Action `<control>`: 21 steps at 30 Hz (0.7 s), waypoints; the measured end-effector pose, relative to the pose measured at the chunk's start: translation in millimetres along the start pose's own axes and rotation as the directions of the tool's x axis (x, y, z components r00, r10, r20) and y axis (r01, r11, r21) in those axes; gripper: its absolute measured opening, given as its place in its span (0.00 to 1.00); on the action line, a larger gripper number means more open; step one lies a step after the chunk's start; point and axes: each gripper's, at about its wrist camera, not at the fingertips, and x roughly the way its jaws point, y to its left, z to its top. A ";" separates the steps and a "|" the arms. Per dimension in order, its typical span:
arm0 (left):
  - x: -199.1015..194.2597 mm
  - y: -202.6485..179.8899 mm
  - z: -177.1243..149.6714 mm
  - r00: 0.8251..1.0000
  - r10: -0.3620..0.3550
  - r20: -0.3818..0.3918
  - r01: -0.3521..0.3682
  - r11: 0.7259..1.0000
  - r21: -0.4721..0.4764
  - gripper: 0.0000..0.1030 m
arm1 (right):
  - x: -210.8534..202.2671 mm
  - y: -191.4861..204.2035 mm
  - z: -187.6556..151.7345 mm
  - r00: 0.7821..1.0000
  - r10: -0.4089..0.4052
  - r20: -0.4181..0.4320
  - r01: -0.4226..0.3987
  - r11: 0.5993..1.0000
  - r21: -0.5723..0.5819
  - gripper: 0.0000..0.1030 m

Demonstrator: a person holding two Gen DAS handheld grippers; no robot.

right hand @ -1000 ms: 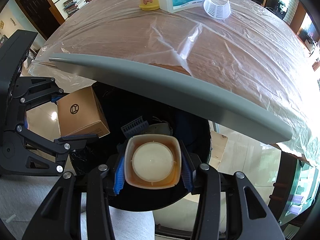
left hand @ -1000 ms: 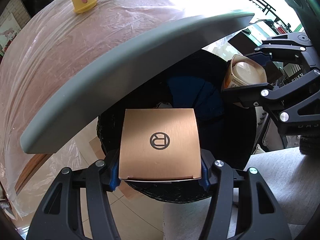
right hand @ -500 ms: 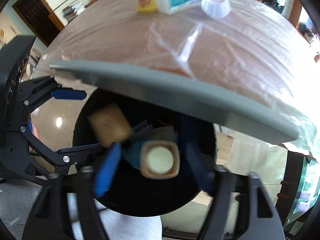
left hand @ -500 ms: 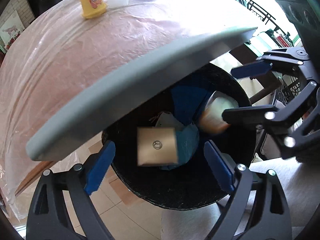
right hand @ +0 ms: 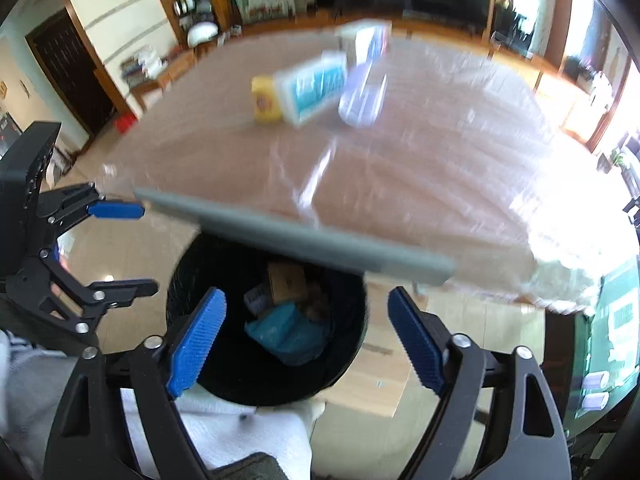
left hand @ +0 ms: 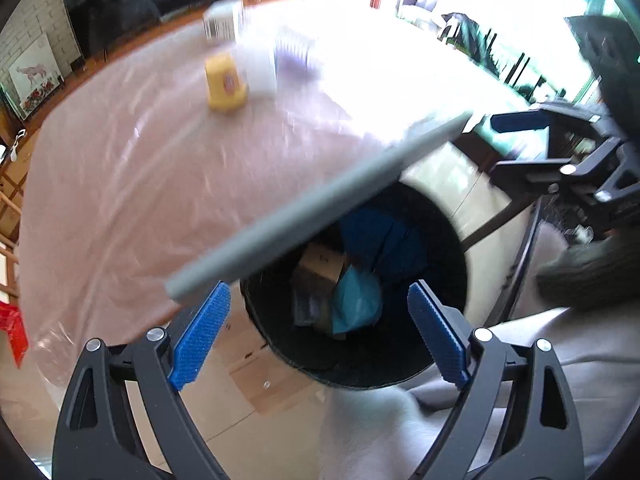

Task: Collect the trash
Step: 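Lower the box and tub into the bin and open both tools, then grasp the yellow cup with the left tool while the right tool grasps the purple hair roller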

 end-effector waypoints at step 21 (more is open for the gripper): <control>21.9 71.5 96.8 0.954 0.264 0.142 -0.254 0.964 -0.084 0.97 | 73.0 -44.0 125.4 0.982 -0.161 0.102 0.155 0.985 0.071 0.91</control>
